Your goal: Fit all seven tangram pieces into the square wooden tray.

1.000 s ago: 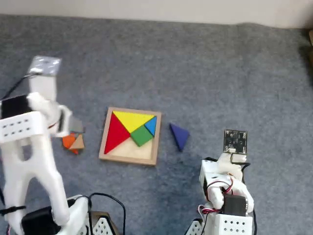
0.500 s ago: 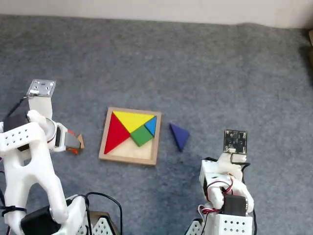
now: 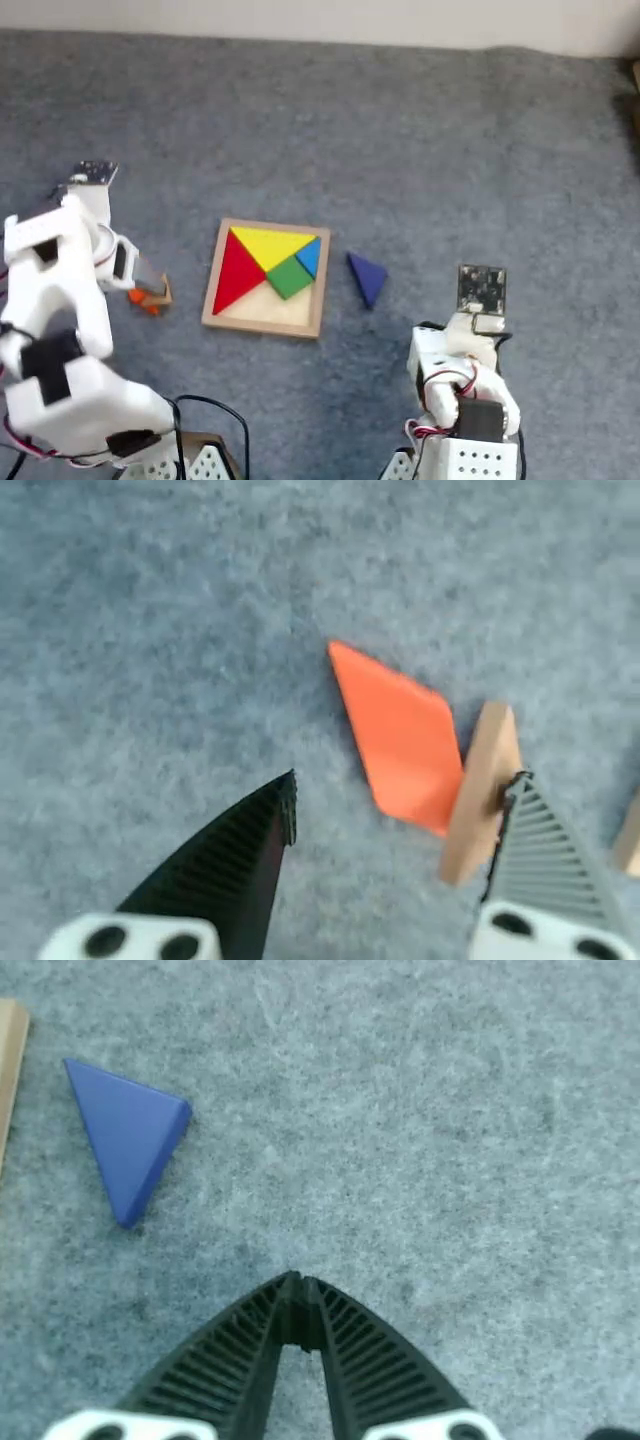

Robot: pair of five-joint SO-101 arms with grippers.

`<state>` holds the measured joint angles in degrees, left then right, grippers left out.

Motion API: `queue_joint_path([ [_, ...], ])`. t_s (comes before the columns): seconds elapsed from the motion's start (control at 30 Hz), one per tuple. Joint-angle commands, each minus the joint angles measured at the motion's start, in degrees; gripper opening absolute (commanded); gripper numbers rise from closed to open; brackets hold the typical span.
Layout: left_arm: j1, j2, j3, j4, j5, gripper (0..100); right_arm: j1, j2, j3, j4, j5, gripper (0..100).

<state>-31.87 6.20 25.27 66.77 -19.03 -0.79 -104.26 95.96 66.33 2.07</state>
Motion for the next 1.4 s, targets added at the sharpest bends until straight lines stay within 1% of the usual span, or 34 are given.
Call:
queue_joint_path([
  [0.0,3.6,4.8,-5.7,-0.2,0.9,31,0.7,-1.0,8.5,-1.3,0.4,0.9],
  [0.2,10.9,5.6,-5.5,0.4,0.7,21,0.7,-1.0,8.5,-1.3,0.4,0.9],
  [0.4,16.6,5.4,-6.1,4.9,1.1,15,0.7,-1.0,8.5,-1.3,0.4,0.9],
  [0.53,18.9,5.3,-6.1,5.5,1.1,12,0.7,-1.0,8.5,-1.3,0.4,0.9],
  [0.7,19.8,2.9,-5.9,5.6,3.9,12,0.7,-1.0,8.5,-1.3,0.4,0.9],
  [0.8,21.1,-2.7,-5.8,9.0,4.1,12,0.7,-1.0,8.5,-1.3,0.4,0.9],
  [0.93,24.9,-11.8,-5.5,14.6,4.2,12,0.7,-1.0,8.5,-1.3,0.4,0.9],
  [1.07,28.5,-18.7,-5.3,18.1,4.3,12,0.7,-1.0,8.5,-1.3,0.4,0.9],
  [1.23,33.7,-20.4,-2.2,18.4,4.7,12,0.7,-1.0,8.5,-1.3,0.4,0.9],
  [1.37,38.4,-20.4,0.8,16.7,8.6,12,0.7,-1.0,8.5,-1.3,0.4,0.9],
])
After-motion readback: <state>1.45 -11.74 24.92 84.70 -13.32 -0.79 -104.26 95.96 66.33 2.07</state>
